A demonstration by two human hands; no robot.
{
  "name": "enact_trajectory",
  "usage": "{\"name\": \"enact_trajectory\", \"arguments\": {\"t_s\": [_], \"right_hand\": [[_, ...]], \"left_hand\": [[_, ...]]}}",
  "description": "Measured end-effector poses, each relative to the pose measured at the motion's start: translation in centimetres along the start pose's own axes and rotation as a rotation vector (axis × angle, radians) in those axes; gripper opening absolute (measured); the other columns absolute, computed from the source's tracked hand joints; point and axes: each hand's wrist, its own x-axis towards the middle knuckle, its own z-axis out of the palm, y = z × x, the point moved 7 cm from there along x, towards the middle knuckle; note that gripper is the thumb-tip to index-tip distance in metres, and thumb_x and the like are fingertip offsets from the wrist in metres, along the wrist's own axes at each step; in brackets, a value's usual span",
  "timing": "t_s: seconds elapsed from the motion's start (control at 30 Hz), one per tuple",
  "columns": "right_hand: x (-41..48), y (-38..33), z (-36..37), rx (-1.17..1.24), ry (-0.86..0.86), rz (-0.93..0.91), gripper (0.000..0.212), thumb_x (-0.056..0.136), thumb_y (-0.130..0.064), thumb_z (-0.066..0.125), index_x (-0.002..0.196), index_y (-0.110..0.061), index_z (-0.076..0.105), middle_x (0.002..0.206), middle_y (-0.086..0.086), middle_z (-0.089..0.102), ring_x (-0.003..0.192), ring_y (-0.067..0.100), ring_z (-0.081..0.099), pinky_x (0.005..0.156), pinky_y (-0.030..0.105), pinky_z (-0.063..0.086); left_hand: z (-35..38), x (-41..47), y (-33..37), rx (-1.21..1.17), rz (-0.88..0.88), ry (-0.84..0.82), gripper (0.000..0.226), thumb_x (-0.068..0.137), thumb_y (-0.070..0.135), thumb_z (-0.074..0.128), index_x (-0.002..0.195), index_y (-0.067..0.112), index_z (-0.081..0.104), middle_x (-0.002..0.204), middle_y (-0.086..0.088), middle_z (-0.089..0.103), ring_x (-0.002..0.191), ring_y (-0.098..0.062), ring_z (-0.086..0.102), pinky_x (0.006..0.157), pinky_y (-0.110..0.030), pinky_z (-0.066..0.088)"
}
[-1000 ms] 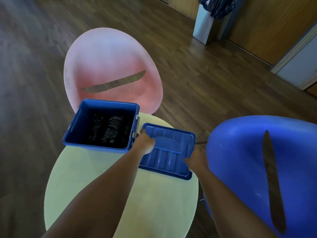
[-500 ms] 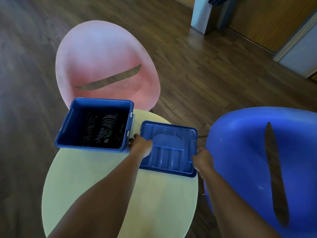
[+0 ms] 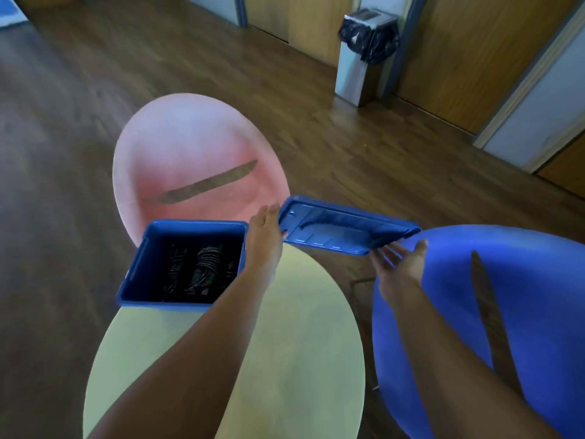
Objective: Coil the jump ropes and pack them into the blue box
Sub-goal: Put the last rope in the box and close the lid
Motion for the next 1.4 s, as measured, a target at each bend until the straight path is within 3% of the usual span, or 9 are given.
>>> {"name": "enact_trajectory", "arguments": {"t_s": [0.1,0.17,0.27,0.4,0.6,0.73,1.0,1.2,1.4], "right_hand": [[-1.5,-0.1,3.1,0.1,-0.082,-0.002,0.046,0.099,-0.046,0.048,0.082,-0.004,0.055,0.074,0.01,0.06,0.078,0.023,0.064,0.088,0.04,0.058],[-2.2,0.9,4.7,0.082,-0.14,0.016,0.026,0.099,-0.031,0.055,0.09,-0.007,0.059,0.078,0.008,0.059,0.076,0.02,0.065,0.075,0.033,0.062],[-3.8,3.7,7.2,-0.061,-0.329,-0.001,0.018,0.1,-0.012,0.049,0.086,-0.011,0.06,0.081,0.003,0.063,0.074,0.011,0.065,0.059,0.02,0.058],[-6.5,8.1,9.5,-0.428,-0.553,-0.004,0.02,0.096,-0.011,0.054,0.098,-0.004,0.072,0.081,-0.001,0.075,0.079,0.013,0.07,0.067,0.023,0.056],[-8.3,13.5,10.0,-0.807,-0.466,-0.099,0.02,0.093,0.004,0.054,0.101,-0.011,0.063,0.092,0.005,0.069,0.079,0.016,0.065,0.073,0.03,0.056],[-8.8,16.6,10.3,-1.145,-0.413,-0.19,0.029,0.075,-0.015,0.065,0.102,-0.025,0.07,0.093,-0.003,0.076,0.089,0.019,0.072,0.088,0.046,0.057],[-11.4,20.0,11.3,-1.431,-0.362,-0.364,0.036,0.091,-0.015,0.061,0.127,-0.015,0.062,0.128,0.003,0.063,0.104,0.018,0.059,0.087,0.028,0.045],[-10.3,22.1,9.8,-1.315,-0.248,-0.04,0.059,0.096,-0.035,0.055,0.147,-0.012,0.036,0.14,0.009,0.052,0.118,0.028,0.057,0.099,0.04,0.049],[-9.3,22.7,9.4,-1.29,-0.169,-0.13,0.033,0.092,-0.037,0.054,0.097,-0.007,0.068,0.097,0.013,0.071,0.089,0.027,0.067,0.085,0.053,0.058]], "left_hand": [[-3.7,0.6,3.1,0.021,0.021,-0.02,0.023,0.08,0.046,0.058,0.065,0.036,0.071,0.073,0.013,0.062,0.084,-0.015,0.055,0.086,-0.034,0.046],[-6.3,0.8,4.5,0.061,0.039,-0.049,0.018,0.076,0.042,0.062,0.065,0.028,0.068,0.078,0.002,0.056,0.08,-0.015,0.05,0.076,-0.034,0.039],[-11.4,1.7,4.9,0.047,0.022,-0.081,0.017,0.092,0.013,0.062,0.075,0.018,0.064,0.079,-0.004,0.057,0.075,-0.016,0.053,0.075,-0.028,0.044],[-18.5,2.8,4.0,0.201,-0.039,-0.111,0.009,0.096,-0.002,0.058,0.099,0.003,0.063,0.088,-0.007,0.067,0.075,-0.016,0.064,0.063,-0.02,0.054],[-25.7,4.6,1.1,0.439,-0.157,-0.05,0.027,0.092,-0.004,0.064,0.118,0.001,0.062,0.085,-0.01,0.064,0.072,-0.02,0.059,0.067,-0.028,0.05],[-29.0,6.3,-0.3,0.665,-0.126,0.007,0.03,0.089,-0.007,0.065,0.118,0.0,0.066,0.079,-0.008,0.062,0.068,-0.02,0.054,0.069,-0.03,0.045],[-32.0,6.7,-2.4,1.111,-0.002,-0.062,0.026,0.096,0.012,0.053,0.119,0.012,0.065,0.11,-0.01,0.068,0.097,-0.028,0.064,0.082,-0.037,0.051],[-33.1,8.0,-3.8,0.951,-0.048,-0.109,0.027,0.1,0.018,0.057,0.125,0.012,0.064,0.11,-0.007,0.071,0.102,-0.027,0.066,0.083,-0.033,0.048],[-33.5,8.7,-5.1,0.821,-0.125,-0.104,0.03,0.098,0.018,0.062,0.126,0.009,0.061,0.107,-0.01,0.068,0.097,-0.031,0.066,0.085,-0.046,0.058]]}}
